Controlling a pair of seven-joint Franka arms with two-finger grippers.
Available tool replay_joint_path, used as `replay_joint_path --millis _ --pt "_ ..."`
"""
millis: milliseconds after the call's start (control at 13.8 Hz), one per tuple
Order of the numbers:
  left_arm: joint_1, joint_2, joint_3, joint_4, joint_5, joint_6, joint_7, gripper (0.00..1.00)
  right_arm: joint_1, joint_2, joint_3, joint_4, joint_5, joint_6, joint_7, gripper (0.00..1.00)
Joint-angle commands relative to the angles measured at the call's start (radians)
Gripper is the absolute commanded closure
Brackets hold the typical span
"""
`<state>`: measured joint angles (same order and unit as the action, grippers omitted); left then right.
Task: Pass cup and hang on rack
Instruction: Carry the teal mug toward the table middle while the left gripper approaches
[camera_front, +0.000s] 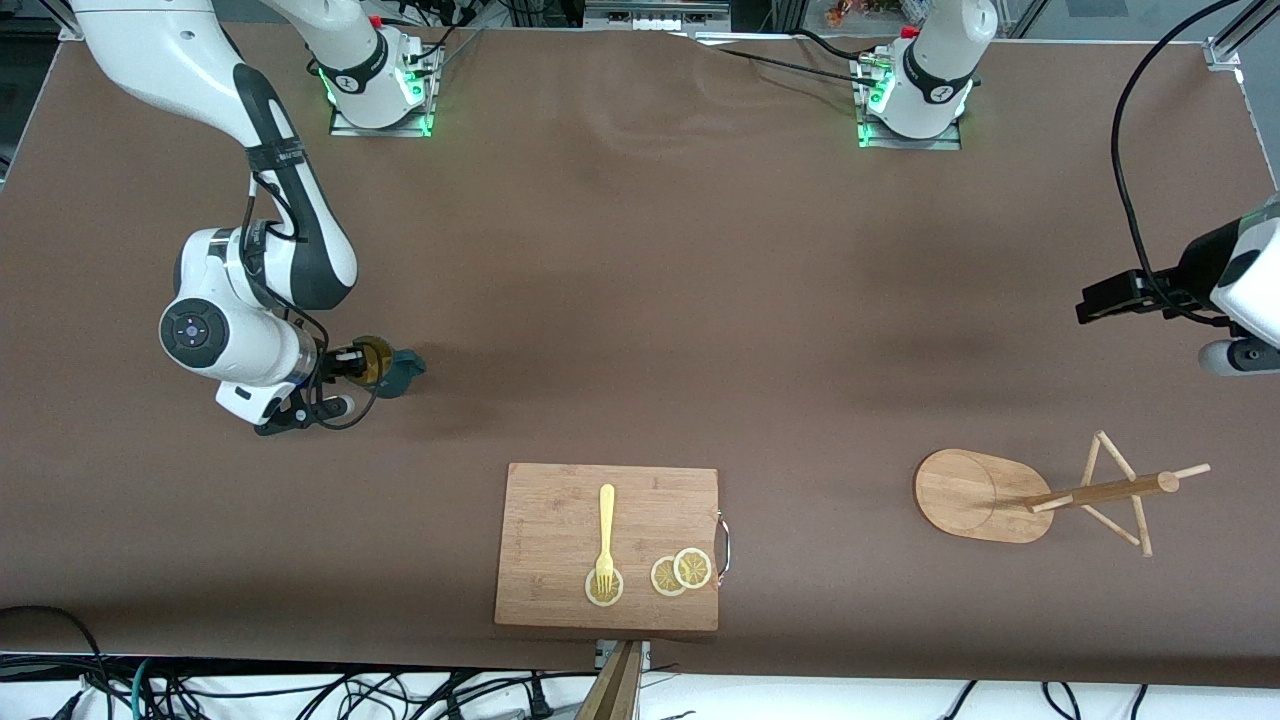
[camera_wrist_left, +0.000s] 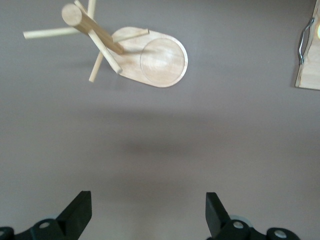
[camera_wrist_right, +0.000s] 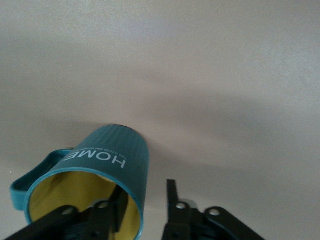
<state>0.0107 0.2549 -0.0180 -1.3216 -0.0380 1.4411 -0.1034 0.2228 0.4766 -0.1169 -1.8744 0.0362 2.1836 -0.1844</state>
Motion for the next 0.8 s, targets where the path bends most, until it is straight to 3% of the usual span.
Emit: replay_joint_path --millis 0,145,290,579,724 --pt "0.006 -0.046 -0.028 -0.059 -0.063 -0.056 0.019 0.0 0.038 -0.018 0.017 0.007 0.019 0.004 0.077 1.0" --pt "0.003 -0.046 -0.03 -0.06 -0.071 -0.079 0.021 0.0 0.075 -0.022 0.057 0.085 0.017 -0.046 0.144 1.0" --pt "0.005 -0.046 -0.03 -0.06 -0.071 -0.122 0.095 0.0 0.133 0.006 0.091 0.231 0.019 -0.163 0.227 1.0" --pt "0.011 -0.045 -0.03 -0.077 -0.082 -0.122 0.484 0.0 0.337 0.152 0.102 0.486 0.033 -0.245 0.549 1.0" --pt "0.014 -0.045 -0.03 -0.119 -0.082 -0.116 0.615 0.0 0.389 0.233 0.135 0.595 0.124 -0.231 0.633 1.0"
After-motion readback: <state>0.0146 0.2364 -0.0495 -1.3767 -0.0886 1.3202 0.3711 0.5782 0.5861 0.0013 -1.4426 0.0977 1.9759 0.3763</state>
